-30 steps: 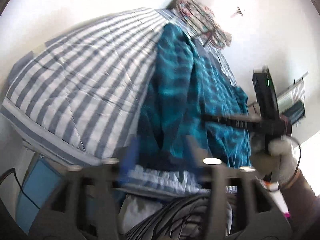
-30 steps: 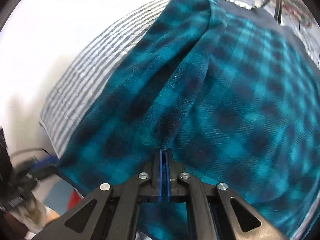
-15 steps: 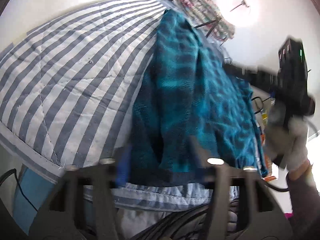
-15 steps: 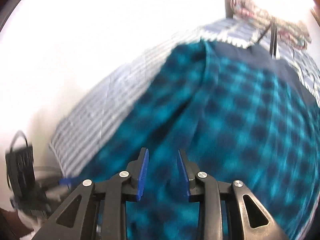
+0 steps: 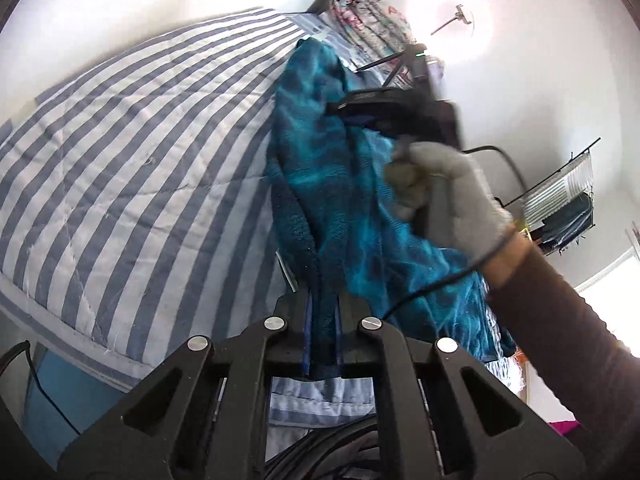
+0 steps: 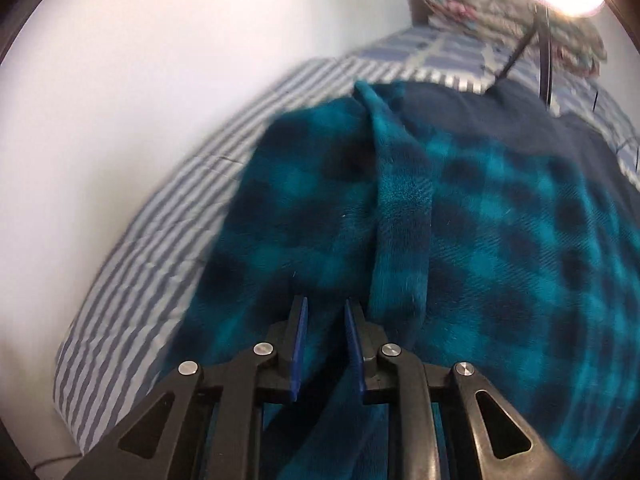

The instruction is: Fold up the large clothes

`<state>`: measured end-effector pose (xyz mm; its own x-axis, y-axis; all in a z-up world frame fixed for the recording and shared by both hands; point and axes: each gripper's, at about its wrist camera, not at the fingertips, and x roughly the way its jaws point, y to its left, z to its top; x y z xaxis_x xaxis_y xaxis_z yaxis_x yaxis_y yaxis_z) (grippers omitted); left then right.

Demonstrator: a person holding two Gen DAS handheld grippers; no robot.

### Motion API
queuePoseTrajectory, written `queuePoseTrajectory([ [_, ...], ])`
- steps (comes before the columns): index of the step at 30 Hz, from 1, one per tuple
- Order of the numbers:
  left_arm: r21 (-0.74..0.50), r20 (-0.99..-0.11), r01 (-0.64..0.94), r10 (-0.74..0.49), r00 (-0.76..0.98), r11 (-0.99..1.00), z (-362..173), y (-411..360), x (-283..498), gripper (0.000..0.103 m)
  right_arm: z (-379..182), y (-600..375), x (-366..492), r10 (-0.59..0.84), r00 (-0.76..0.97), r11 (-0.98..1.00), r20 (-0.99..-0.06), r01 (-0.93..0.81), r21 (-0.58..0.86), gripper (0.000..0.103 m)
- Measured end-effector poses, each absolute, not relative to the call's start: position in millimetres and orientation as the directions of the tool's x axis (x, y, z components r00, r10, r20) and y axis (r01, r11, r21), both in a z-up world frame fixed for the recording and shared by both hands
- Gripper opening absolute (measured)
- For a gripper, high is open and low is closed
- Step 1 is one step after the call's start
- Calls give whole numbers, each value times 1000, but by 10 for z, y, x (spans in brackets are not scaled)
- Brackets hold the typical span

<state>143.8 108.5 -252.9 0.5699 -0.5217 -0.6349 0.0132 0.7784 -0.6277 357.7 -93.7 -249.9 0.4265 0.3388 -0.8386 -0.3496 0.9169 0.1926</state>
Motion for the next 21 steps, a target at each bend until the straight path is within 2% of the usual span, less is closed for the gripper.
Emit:
queuePoseTrajectory([
  [5,-605,-631,52,-518,578,795,-2420,975,1450,5,-2452,-828,3575,288,427,923,-857,-362,130,21],
  [8,-579,-625,92,-513,588,810,-2318,892,1424,5,-2247,-895,3445,365,375,907,-852,-351,234,35],
  [10,-568,-621,114,-515,591,815,-2266,833,1433,5,-2125,-897,3291,421,333,880,-844,-375,291,49],
  [12,-562,-618,129,-518,591,817,-2242,782,1448,5,-2038,-836,3128,446,304,858,-842,-413,305,52],
  [15,-543,-621,149,-515,590,826,-2214,686,1474,5,-1979,-626,2910,416,263,837,-871,-485,254,64],
  [21,-510,-630,177,-505,590,842,-2196,597,1488,5,-2125,-250,2753,291,259,836,-921,-537,113,65],
])
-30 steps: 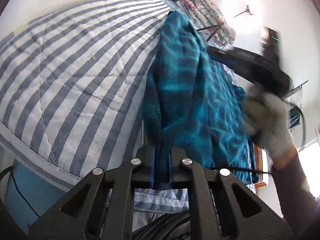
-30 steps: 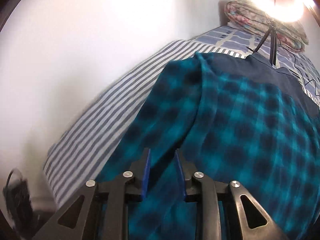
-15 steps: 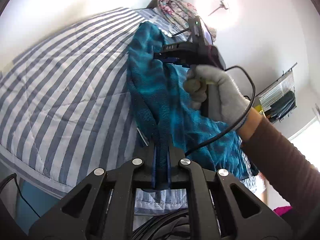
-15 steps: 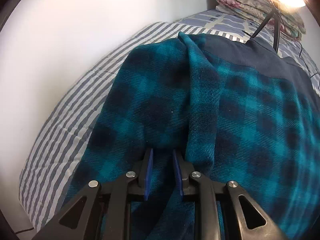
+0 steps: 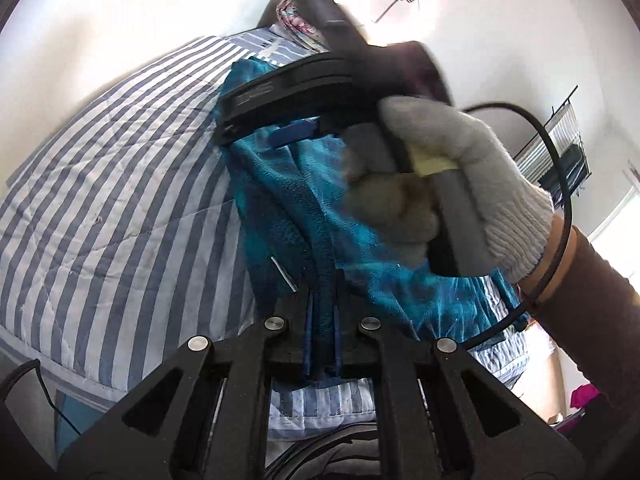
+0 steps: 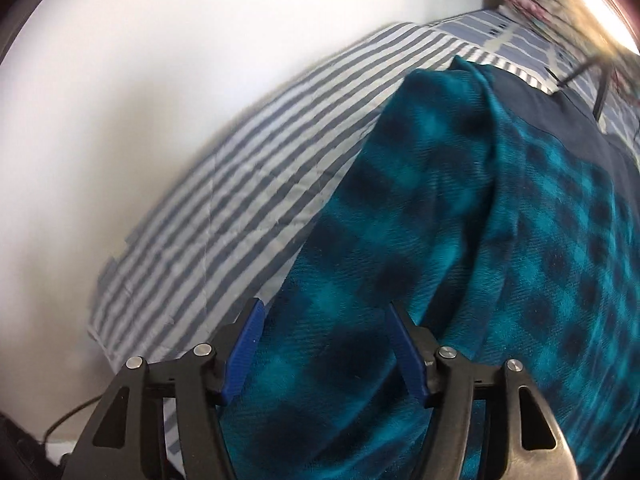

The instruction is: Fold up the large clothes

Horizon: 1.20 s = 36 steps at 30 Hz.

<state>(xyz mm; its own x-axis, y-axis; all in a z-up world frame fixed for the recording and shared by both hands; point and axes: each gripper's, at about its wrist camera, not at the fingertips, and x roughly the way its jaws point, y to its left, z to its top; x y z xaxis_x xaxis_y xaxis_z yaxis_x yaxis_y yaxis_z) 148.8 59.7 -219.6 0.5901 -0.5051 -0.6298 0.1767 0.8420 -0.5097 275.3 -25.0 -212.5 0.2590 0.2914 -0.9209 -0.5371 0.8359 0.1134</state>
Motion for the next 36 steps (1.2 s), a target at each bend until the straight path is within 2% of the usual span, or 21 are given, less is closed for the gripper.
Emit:
queuePoseTrajectory([
  [5,-446,-648,219,-482,590,868,-2134,447,1485,5,-2281,-94,2755,153,310,836,-938,-547,-45,65],
  [6,-431,-654,226,-475,589,874,-2125,414,1488,5,-2334,-74,2758,120,319,831,-940,-550,-80,58],
  [7,-421,-658,230,-470,589,877,-2120,390,1491,5,-2360,-84,2762,98,324,830,-941,-549,-103,39],
  [10,-390,-669,246,-456,586,887,-2107,319,1502,5,-2403,-201,2801,101,328,840,-939,-535,-96,14],
  [12,-372,-672,264,-455,585,890,-2082,263,1493,5,-2354,-377,2856,165,318,864,-934,-503,-19,8],
  [18,-272,-683,354,-439,584,895,-1991,-48,1434,5,-2183,-1246,2947,499,320,852,-805,-351,389,6],
  [25,-202,-681,451,-455,573,870,-1889,-428,1379,5,-2379,-2478,2695,721,446,643,-530,-145,752,6],
  [27,-198,-691,466,-460,557,862,-1914,-522,1376,5,-2590,-2750,2598,731,467,590,-498,-66,804,6],
  [31,-188,-716,486,-458,527,853,-2003,-685,1369,5,-2838,-2916,2535,722,455,583,-522,7,812,6],
  [36,-203,-727,481,-460,510,853,-2071,-776,1427,5,-2847,-2892,2589,692,446,624,-568,25,781,6],
])
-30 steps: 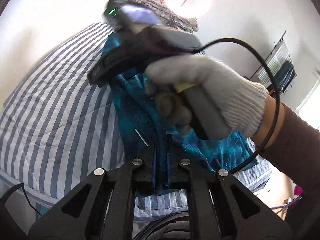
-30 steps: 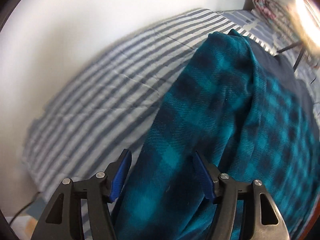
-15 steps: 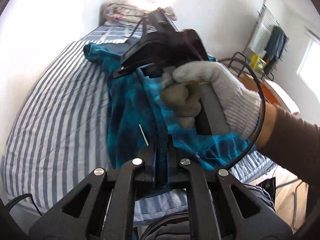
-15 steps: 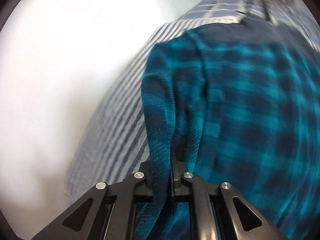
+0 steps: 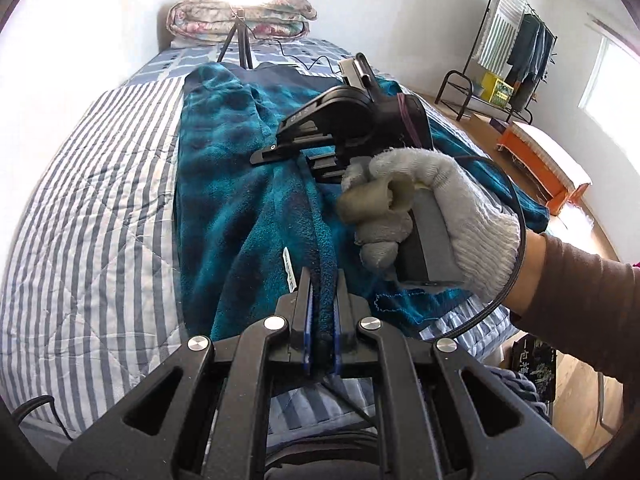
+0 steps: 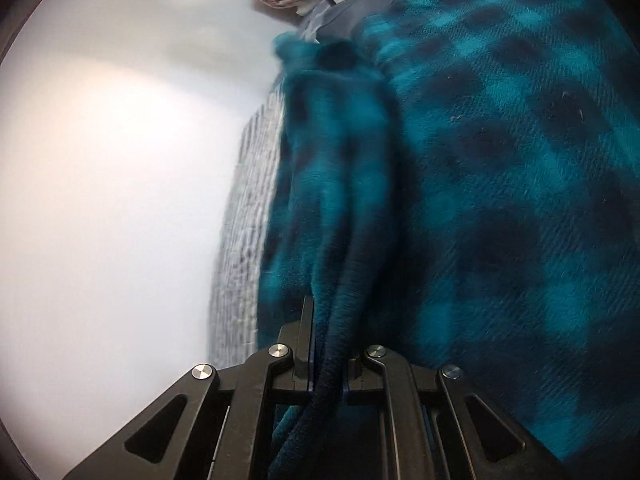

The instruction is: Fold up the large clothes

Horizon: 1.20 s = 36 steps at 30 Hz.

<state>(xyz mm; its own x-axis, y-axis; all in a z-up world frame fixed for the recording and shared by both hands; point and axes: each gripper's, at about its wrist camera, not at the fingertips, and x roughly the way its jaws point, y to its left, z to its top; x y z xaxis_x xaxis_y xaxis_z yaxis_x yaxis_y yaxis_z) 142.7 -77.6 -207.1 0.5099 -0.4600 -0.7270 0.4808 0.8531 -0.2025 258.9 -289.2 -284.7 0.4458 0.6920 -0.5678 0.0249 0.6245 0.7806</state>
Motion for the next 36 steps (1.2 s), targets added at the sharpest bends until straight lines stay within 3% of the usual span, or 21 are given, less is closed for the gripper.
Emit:
queuePoseTrajectory([
  [7,-197,-733,501,-466,496,843,-2023,-779,1369,6,-2680,-2667,2626,636,428,706,-642,13,708,7],
  [8,-207,-735,498,-470,489,842,-2003,-742,1352,10,-2630,-2626,2615,629,421,721,-653,-2,693,9],
  [11,-273,-710,509,-528,466,817,-1887,-566,1222,20,-2345,-2497,2531,580,421,783,-697,-50,620,33],
  [14,-332,-675,516,-580,455,790,-1728,-320,1018,33,-1997,-2516,2340,533,460,832,-710,-135,538,36],
  [19,-368,-647,445,-568,508,817,-1598,180,861,33,-1405,-2679,1936,443,555,896,-704,-253,364,38],
  [24,-419,-632,341,-540,556,841,-1607,574,1022,33,-943,-3073,1564,549,581,831,-600,-308,463,38],
  [27,-384,-641,332,-508,576,861,-1634,603,1103,33,-728,-3225,1387,583,612,803,-534,-333,494,39],
  [30,-375,-645,358,-518,562,855,-1726,503,1224,33,-500,-3343,1252,574,646,807,-503,-344,480,52],
  [33,-396,-656,376,-544,522,838,-1932,310,1377,22,-507,-3307,1310,522,666,847,-533,-331,416,52],
  [36,-400,-675,405,-563,477,822,-2133,62,1468,20,-696,-3199,1501,493,645,868,-585,-311,388,41],
])
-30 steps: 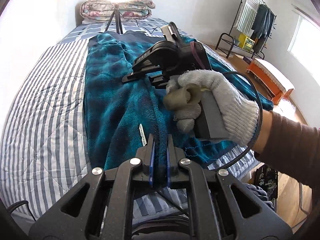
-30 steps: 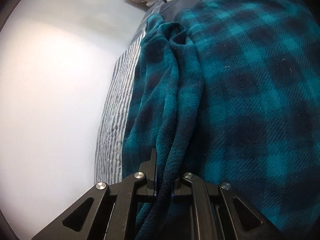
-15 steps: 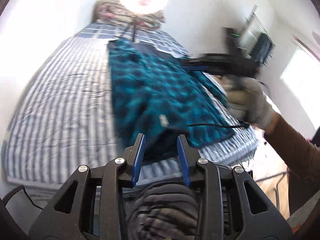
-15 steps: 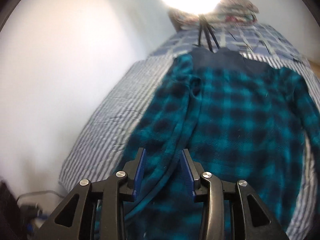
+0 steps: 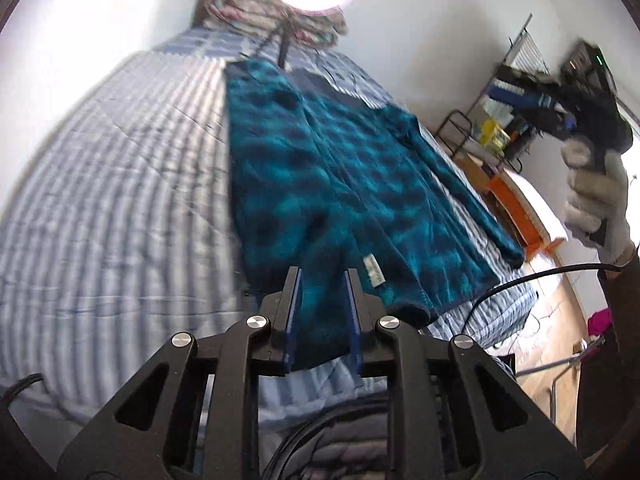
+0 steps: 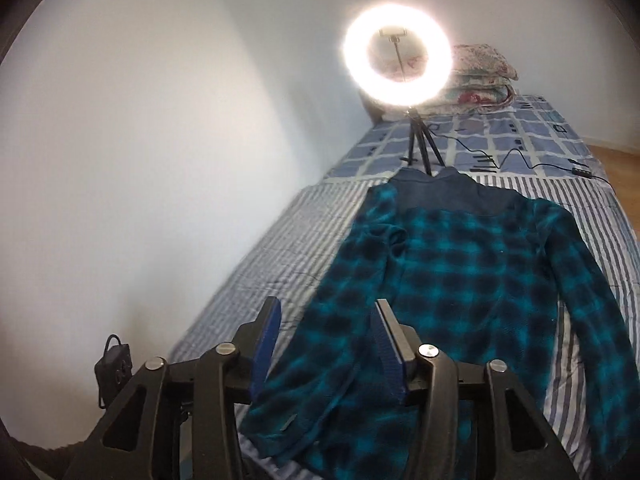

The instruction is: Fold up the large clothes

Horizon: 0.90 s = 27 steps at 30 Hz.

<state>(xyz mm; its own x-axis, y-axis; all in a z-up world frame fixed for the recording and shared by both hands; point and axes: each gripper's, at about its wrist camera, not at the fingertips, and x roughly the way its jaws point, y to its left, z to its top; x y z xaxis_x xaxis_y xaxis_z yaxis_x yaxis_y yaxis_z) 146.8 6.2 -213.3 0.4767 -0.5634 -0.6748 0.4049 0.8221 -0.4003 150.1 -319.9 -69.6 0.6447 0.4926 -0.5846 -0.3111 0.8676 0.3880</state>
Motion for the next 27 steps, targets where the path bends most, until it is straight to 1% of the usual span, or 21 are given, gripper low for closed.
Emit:
queuePoseTrajectory([
  [2,-403,-688,417,-570,449,815,-2250,-78,1509,20,-857,-3114,1641,487,628,872,-607,-311,378,39],
  [4,-413,-708,431,-581,403,802,-2377,-213,1547,20,-1016,-2987,1769,460,622,888,-634,-311,338,37],
  [6,-415,-737,454,-584,341,789,-2513,-341,1588,20,-1200,-2877,1919,467,601,884,-648,-314,346,36],
  [10,-369,-800,480,-534,272,796,-2787,-547,1620,20,-1535,-2690,2198,458,567,889,-685,-310,337,34],
  [12,-357,-808,492,-527,263,794,-2806,-582,1635,20,-1717,-2618,2328,430,544,902,-720,-297,315,33],
  [15,-332,-814,509,-514,272,794,-2778,-598,1598,20,-1831,-2616,2381,420,529,907,-738,-279,317,31],
  [18,-365,-778,491,-549,305,791,-2574,-481,1561,20,-1712,-2636,2338,428,544,903,-722,-282,323,31],
  [21,-390,-713,437,-566,414,811,-2191,-170,1525,20,-1469,-2628,2393,410,598,912,-689,-297,284,32],
  [24,-376,-658,390,-539,526,840,-1824,120,1519,20,-1301,-2566,2642,411,621,911,-668,-306,276,32],
  [27,-313,-634,338,-460,622,887,-1575,311,1540,20,-1254,-2427,2957,387,637,921,-666,-306,243,30],
])
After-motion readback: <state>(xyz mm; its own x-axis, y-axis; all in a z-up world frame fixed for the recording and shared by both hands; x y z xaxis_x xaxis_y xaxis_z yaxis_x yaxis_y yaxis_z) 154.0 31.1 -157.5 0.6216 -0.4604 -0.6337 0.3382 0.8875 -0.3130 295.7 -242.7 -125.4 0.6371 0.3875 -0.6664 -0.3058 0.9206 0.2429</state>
